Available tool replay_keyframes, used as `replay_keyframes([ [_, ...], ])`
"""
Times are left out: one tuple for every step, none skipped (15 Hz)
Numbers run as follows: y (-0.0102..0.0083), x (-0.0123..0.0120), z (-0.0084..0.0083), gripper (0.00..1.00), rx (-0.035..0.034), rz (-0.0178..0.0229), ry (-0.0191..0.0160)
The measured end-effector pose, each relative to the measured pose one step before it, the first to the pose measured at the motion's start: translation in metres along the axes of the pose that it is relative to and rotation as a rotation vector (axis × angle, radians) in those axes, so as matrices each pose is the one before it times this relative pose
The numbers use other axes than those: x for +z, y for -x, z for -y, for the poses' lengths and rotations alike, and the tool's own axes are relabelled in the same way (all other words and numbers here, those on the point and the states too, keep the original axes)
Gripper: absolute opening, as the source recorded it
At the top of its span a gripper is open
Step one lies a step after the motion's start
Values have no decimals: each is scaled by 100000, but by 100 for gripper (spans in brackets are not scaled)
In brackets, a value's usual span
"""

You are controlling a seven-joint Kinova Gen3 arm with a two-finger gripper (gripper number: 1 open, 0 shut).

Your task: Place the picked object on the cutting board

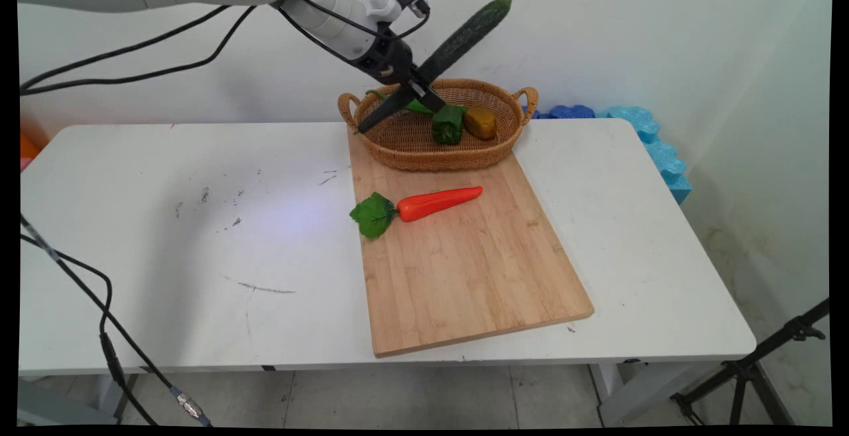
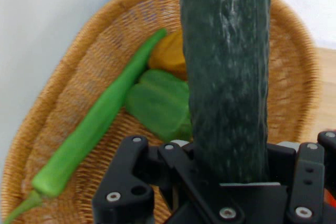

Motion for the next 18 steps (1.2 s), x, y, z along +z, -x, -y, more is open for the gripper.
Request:
replay_keyframes([
  [-167, -517, -889, 0, 39, 47, 1420],
  [-120, -506, -911, 0, -91, 125, 1454],
  [-55, -388, -815, 0, -88, 217, 1326],
  [12, -453, -987, 0, -207, 344, 1595],
  [76, -388, -986, 0, -334, 455, 1621],
  [112, -284, -882, 0, -305, 465, 1465],
  [113, -170, -595, 0, -201, 341, 1008],
  [192, -212, -883, 0, -307, 546, 1537],
  [257, -219, -1052, 0, -362, 637, 1841],
  [275, -146, -1031, 0, -331, 664, 1846],
  [265, -85, -876, 0, -283, 594, 1602],
  [339, -32, -1042, 0, -279, 739, 1939],
  [365, 36, -979, 0, -286, 749, 1834],
  [343, 85, -831, 0, -210, 690, 1575],
  [399, 177, -932, 0, -53, 761, 1771],
  [385, 245, -857, 0, 6, 765, 1592],
  [314, 257, -671, 0, 33, 699, 1218],
  [189, 197, -407, 0, 62, 462, 703],
])
